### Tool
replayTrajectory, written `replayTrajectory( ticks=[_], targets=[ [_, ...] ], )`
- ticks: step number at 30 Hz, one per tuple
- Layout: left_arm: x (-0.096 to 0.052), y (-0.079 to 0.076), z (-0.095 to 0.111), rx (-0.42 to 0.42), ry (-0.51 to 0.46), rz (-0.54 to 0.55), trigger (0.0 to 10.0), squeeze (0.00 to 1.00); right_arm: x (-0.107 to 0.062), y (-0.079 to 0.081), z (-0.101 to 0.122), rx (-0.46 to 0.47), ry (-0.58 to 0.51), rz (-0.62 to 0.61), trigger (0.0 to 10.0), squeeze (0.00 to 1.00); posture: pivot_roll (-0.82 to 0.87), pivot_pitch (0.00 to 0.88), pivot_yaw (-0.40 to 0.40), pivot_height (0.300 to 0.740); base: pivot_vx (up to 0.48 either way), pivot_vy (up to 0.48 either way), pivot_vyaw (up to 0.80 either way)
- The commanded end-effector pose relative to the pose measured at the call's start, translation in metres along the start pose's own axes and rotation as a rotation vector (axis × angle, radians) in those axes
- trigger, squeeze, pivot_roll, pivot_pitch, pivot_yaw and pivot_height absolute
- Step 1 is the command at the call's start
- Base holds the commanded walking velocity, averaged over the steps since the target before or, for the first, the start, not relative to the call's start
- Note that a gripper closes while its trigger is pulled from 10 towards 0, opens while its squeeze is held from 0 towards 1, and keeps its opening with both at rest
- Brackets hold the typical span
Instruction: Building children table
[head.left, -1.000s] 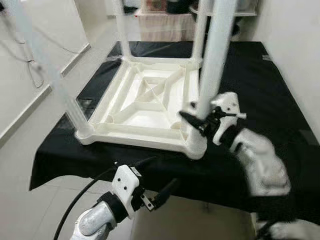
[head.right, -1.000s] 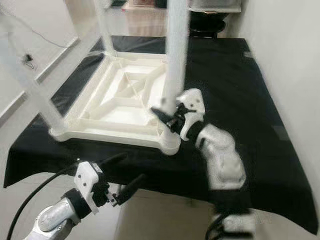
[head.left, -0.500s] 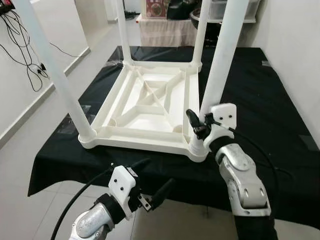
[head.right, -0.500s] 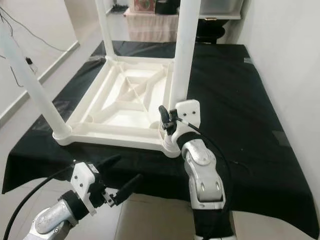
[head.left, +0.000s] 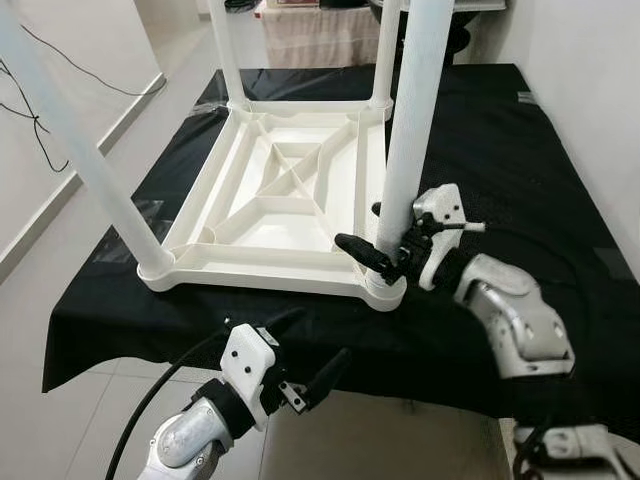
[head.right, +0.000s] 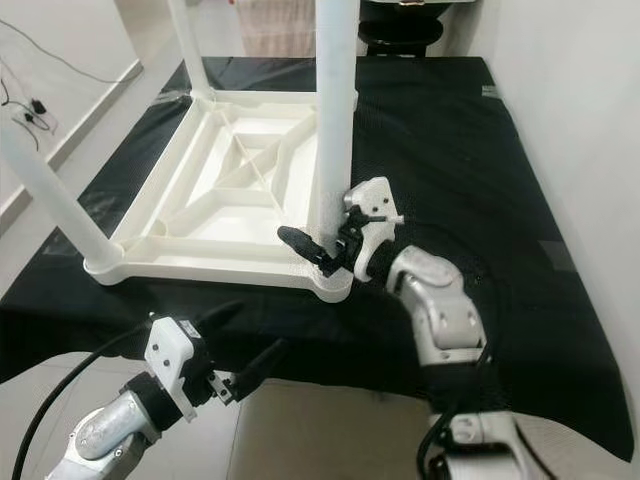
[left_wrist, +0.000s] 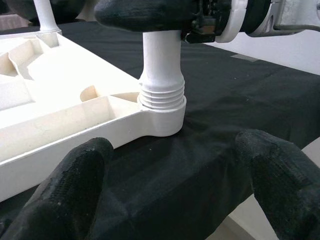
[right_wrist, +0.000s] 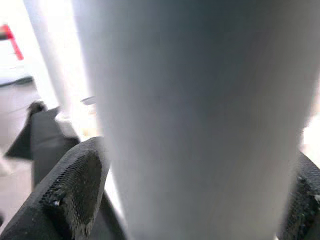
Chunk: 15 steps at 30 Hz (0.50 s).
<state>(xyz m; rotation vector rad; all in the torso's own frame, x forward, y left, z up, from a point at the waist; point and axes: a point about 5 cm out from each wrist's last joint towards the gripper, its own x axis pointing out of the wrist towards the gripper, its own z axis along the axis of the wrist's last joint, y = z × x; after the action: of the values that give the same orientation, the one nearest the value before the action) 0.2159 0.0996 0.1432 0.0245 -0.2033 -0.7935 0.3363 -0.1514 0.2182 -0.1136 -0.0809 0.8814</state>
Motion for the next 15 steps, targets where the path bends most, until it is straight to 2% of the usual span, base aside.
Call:
replayTrajectory(
  ticks=[1,8,9,10,11,12,15],
  targets=[
    [-0.002,-0.003,-0.006,0.005,0.023,0.003,10.0,0.0,0.005,0.003,0.0,-0.011,0.006,0.098,10.0,0.0,-0.03,0.132,0.016,0.74,0.0,0.0,0.0],
    [-0.002,-0.003,-0.006,0.019,0.025,0.013,10.0,0.0,0.004,-0.011,0.003,-0.017,0.028,0.146,9.8,0.0,-0.02,0.124,0.012,0.74,0.0,0.0,0.0],
    [-0.002,-0.004,-0.007,0.019,0.025,0.014,10.0,0.0,0.003,-0.011,0.002,-0.017,0.041,0.167,4.7,0.0,-0.02,0.122,0.014,0.74,0.0,0.0,0.0],
    [-0.002,-0.004,-0.007,0.019,0.025,0.014,10.0,0.0,0.003,-0.011,0.002,-0.017,0.041,0.167,4.7,0.0,-0.02,0.122,0.014,0.74,0.0,0.0,0.0],
    [-0.003,-0.004,-0.007,0.018,0.025,0.014,10.0,0.0,0.002,-0.012,-0.001,-0.016,0.049,0.186,1.8,0.0,-0.03,0.121,0.017,0.74,0.0,0.0,0.0],
    [-0.003,-0.004,-0.008,0.017,0.026,0.012,10.0,0.0,0.001,-0.013,-0.003,-0.012,0.054,0.198,0.0,0.0,-0.03,0.12,0.018,0.74,0.0,0.0,0.0],
    [-0.003,-0.005,-0.009,0.014,0.027,0.007,10.0,0.0,-0.001,-0.015,-0.006,-0.006,0.056,0.211,0.0,0.0,-0.03,0.117,0.021,0.74,0.0,0.0,0.0]
  ],
)
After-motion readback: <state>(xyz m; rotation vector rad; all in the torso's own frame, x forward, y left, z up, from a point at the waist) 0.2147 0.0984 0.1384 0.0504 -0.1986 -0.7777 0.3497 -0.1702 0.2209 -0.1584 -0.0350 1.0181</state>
